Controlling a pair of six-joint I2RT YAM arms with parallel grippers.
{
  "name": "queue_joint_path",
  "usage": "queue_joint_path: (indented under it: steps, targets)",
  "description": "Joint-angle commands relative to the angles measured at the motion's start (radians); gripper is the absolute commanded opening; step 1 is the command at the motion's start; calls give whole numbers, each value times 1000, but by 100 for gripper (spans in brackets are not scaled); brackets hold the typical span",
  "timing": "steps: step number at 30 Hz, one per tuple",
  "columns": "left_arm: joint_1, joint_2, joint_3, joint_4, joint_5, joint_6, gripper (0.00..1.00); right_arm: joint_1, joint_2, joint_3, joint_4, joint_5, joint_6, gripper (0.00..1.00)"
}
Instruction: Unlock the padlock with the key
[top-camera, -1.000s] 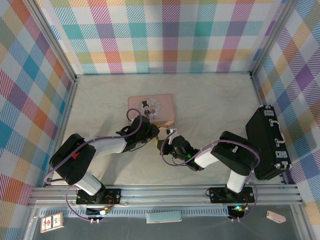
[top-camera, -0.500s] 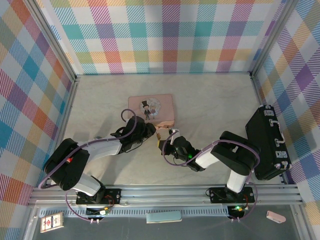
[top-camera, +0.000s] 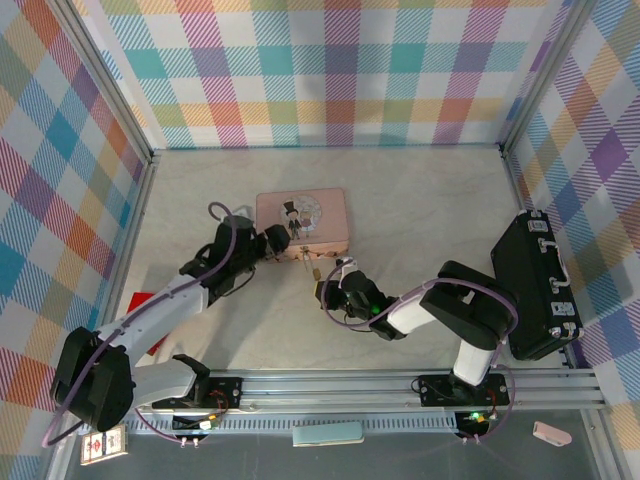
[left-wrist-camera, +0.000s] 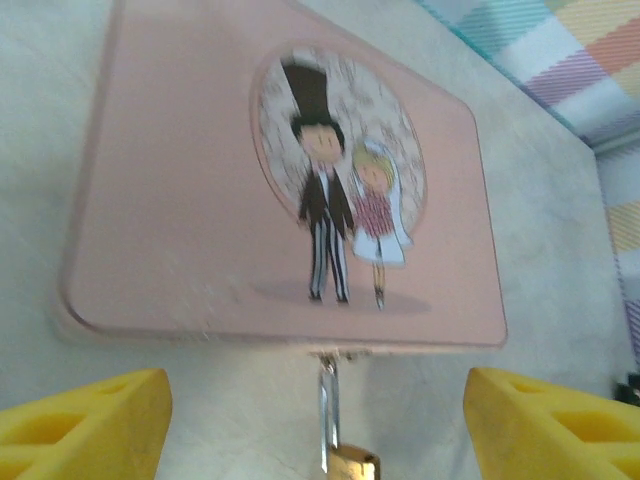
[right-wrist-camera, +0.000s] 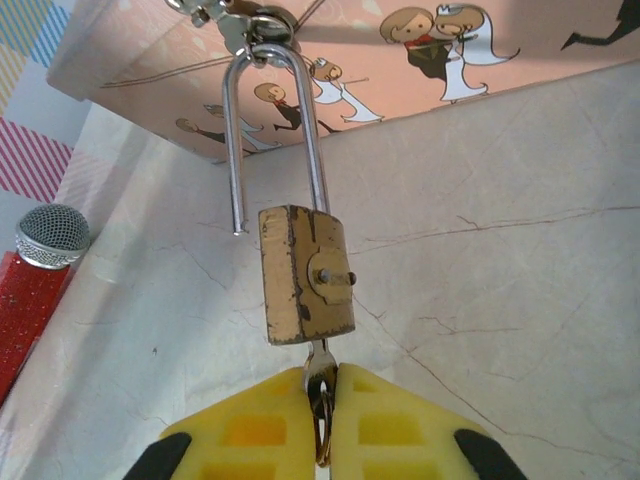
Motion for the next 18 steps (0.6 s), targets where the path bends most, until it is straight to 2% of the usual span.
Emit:
queue_joint_path:
  steps: [1,4,7,13,18]
  targets:
    - [87,19,69,-164,-16,124,77,-5,25,26,-63,-23,3,15]
    - [160,60,80,-131,49,125,78,-6,20,36,-89,-27,-3,19]
    - [199,135,116,-107,106,131,78,-13,3,28,-101,-39,-10,28]
    - [209,283,202,-80,158,175,79,-34,-106,5,-155,-64,-134,40]
    - [209,371,239,-48,183,182,79,-105,-141,52,-215,-143,-221,42]
